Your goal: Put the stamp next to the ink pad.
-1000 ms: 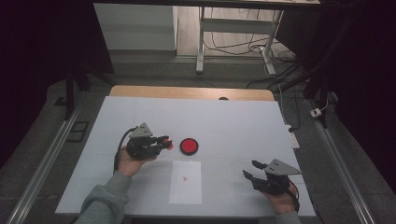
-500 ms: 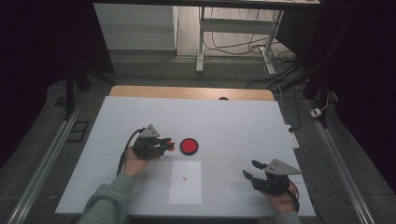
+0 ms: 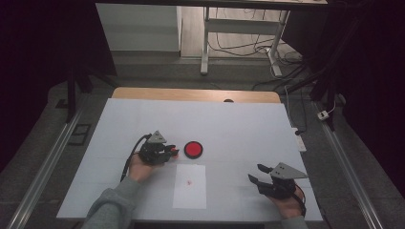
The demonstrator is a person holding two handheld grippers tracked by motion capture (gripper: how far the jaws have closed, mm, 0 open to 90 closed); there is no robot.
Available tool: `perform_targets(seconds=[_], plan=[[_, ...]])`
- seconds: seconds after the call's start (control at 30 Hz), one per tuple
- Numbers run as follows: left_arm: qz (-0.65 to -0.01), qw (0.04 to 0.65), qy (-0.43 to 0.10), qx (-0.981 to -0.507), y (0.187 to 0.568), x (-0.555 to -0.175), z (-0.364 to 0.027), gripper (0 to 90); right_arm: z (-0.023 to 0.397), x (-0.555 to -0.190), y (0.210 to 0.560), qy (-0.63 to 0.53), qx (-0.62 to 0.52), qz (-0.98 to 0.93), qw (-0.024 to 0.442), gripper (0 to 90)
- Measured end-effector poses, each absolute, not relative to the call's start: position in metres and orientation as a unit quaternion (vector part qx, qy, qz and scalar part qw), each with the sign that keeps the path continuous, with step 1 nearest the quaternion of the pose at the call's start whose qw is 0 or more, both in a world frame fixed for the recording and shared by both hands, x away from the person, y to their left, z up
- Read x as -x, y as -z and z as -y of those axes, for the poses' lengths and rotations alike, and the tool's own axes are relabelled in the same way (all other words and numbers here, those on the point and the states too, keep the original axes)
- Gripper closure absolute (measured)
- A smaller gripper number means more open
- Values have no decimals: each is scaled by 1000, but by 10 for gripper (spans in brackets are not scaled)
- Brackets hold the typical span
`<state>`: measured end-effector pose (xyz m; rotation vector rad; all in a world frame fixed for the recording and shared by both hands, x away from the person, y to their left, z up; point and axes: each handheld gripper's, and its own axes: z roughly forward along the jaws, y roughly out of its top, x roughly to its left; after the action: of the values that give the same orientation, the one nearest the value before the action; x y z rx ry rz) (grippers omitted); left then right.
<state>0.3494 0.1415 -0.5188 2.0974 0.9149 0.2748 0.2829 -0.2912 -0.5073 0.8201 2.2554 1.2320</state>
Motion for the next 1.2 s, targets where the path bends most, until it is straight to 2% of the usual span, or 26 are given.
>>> perform_targets(seconds=[0.47,1.07,1.13,1.2], plan=[[-354,380,-113,-847,529,-349,-133,714,291,-283,507,-443,-297,-817,221,440],[-352,380,-121,-847,531,-346,-132,704,291,-283,507,-446,-295,-816,220,440],[-351,384,-117,-846,531,-347,-132,667,291,-283,507,-446,-295,-816,220,440],[-352,391,-121,-842,529,-346,-132,583,292,-283,507,-446,-295,-815,220,440]])
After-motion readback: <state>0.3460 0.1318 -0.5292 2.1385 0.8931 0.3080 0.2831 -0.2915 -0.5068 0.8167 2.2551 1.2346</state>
